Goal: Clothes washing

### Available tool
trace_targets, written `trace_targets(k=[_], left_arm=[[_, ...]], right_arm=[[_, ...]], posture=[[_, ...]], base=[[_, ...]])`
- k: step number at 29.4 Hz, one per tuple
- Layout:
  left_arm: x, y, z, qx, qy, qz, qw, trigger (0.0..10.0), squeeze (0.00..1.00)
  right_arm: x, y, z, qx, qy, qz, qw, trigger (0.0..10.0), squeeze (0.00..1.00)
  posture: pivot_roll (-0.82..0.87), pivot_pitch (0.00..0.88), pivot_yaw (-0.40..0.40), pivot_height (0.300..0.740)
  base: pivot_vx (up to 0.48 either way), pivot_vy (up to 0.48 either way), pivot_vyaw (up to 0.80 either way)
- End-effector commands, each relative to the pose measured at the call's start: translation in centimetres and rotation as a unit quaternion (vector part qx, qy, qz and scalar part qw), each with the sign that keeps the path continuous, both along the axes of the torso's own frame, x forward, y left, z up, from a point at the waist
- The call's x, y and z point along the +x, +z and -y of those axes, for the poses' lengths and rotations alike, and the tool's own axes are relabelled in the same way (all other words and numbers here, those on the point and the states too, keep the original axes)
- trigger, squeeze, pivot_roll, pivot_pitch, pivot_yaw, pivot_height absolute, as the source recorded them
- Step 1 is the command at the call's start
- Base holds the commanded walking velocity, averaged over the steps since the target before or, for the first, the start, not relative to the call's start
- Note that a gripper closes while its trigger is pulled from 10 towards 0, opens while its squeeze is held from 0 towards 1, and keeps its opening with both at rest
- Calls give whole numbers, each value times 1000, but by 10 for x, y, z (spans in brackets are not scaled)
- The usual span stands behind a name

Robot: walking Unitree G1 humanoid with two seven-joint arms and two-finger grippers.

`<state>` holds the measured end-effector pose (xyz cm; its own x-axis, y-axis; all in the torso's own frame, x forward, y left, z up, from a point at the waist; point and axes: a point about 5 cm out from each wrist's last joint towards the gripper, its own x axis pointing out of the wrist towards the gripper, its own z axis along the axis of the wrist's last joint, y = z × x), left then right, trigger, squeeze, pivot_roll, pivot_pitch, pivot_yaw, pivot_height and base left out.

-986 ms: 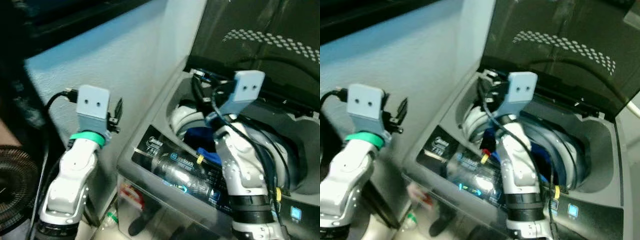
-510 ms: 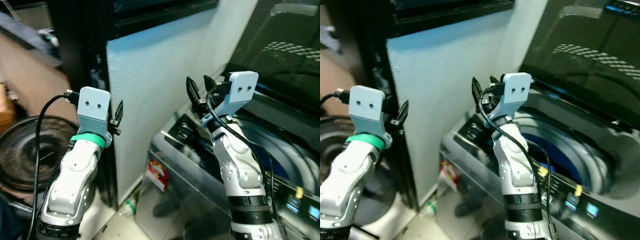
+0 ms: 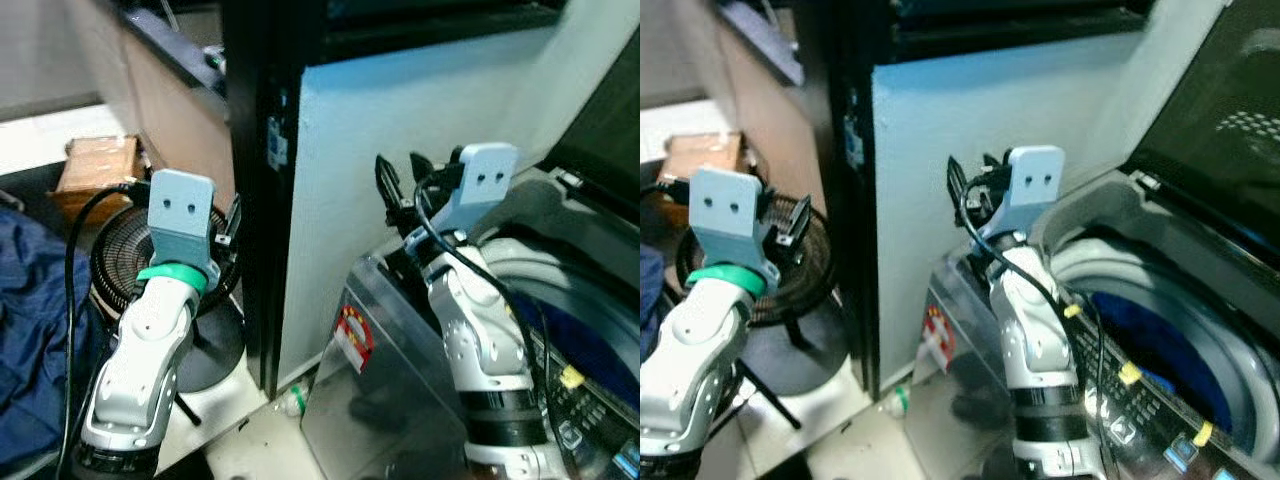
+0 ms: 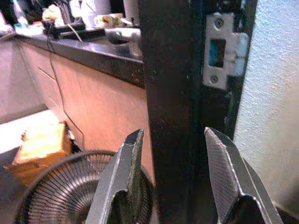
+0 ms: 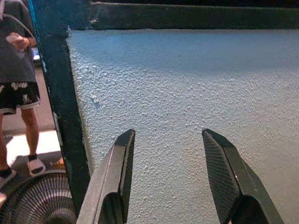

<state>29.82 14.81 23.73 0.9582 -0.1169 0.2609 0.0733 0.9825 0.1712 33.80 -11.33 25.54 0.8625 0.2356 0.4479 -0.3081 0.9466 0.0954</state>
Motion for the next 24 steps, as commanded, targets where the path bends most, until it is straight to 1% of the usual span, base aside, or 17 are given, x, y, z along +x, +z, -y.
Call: trace_targets(k=[1,9,10,13,24], left_arm=[[0,-2,0,4,-1,-7,1000,10000,0],[0,-1,1,3,-4,-5,1000,10000,0],[0,-1,1,-2,-4,-6,1000,10000,0],[0,-1,0,-7,-4,-8,1000,10000,0],[1,0,2,-12,-10,-7,1000,10000,0]], right_arm=[[-1,0,1,3,-3,0,1000,10000,0],[-1,0,1,4,-4,1,1000,10000,0],[-1,0,2,19,-4,1,1000,10000,0],[-1,0,2,30,-7,-1,1000,10000,0],[-2,0,2,40,-2,0,999,10000,0]], posture=[[56,45,-79,740],[56,48,-80,740],[56,48,-80,740],[56,48,-80,740],[55,45,-77,740]], base=[[0,0,800],[0,0,800],[0,0,775],[0,0,0],[0,414,0]])
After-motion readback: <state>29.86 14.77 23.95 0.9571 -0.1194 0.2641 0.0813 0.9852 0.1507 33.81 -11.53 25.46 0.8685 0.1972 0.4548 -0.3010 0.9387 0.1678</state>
